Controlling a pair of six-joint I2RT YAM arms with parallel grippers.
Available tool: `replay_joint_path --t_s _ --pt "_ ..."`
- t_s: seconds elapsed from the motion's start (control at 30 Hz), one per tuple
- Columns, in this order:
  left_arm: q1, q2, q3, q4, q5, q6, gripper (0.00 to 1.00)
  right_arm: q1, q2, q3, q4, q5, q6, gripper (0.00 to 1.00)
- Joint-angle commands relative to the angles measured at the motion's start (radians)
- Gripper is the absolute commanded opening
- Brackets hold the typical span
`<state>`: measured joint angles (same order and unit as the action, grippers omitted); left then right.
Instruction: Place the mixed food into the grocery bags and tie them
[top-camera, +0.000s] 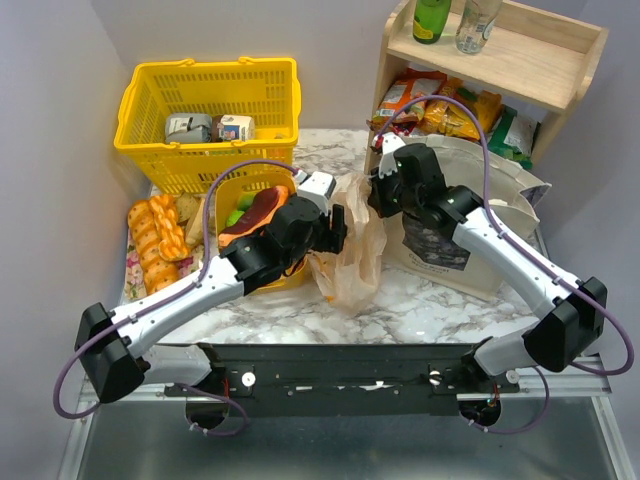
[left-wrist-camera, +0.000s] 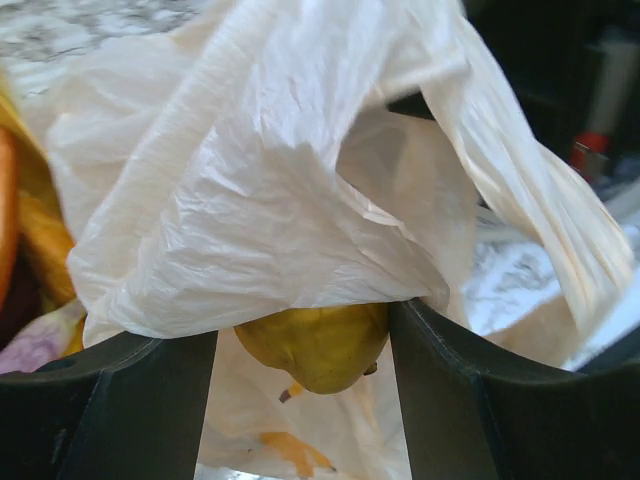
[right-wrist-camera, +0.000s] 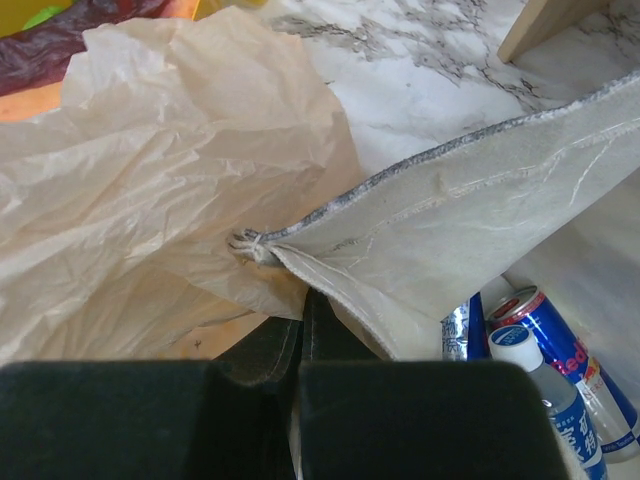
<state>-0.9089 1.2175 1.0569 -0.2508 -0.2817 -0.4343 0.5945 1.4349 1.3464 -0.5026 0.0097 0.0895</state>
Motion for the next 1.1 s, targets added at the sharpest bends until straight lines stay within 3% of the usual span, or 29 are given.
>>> replay_joint_path --t_s 0.0,0.03,0.1,0.13,0.23,0.37,0.67,0.77,0.87,1.07 --pt "0.041 0.062 0.034 -0.024 -0.120 -0.021 0.12 -0.005 -0.019 -0.023 -0.002 -0.005 0.007 0.07" --pt "0.045 0.066 0.035 -0.025 -0.117 -0.021 0.25 -0.005 -0.021 -0.023 -0.002 -0.005 0.007 0.07" --pt "0.045 0.068 0.035 -0.024 -0.105 -0.015 0.41 -0.005 -0.018 -0.026 -0.002 -0.004 0.007 0.07" --pt "0.045 0.070 0.037 -0.019 -0.097 -0.014 0.56 -0.005 -0.018 -0.026 -0.002 -0.005 0.009 0.07" --pt "0.045 0.063 0.044 -0.004 -0.027 0.037 0.78 -0.007 -0.014 -0.027 -0.005 -0.004 0.009 0.07" --pt "0.047 0.031 0.031 -0.007 0.090 0.140 0.97 -0.007 -0.005 -0.020 -0.016 0.025 0.001 0.07" --pt "0.070 -0.160 -0.066 -0.105 0.449 0.357 0.99 -0.036 0.002 -0.015 -0.027 0.047 -0.014 0.07" --pt "0.155 -0.243 -0.089 -0.148 0.458 0.356 0.99 -0.061 -0.004 -0.023 -0.028 0.032 -0.019 0.07" --pt "0.344 -0.286 -0.103 -0.191 0.452 0.359 0.99 -0.070 -0.010 -0.029 -0.028 0.013 -0.022 0.07" --pt "0.576 -0.251 -0.137 -0.223 0.405 0.354 0.99 -0.071 -0.011 -0.038 -0.021 -0.005 -0.019 0.07"
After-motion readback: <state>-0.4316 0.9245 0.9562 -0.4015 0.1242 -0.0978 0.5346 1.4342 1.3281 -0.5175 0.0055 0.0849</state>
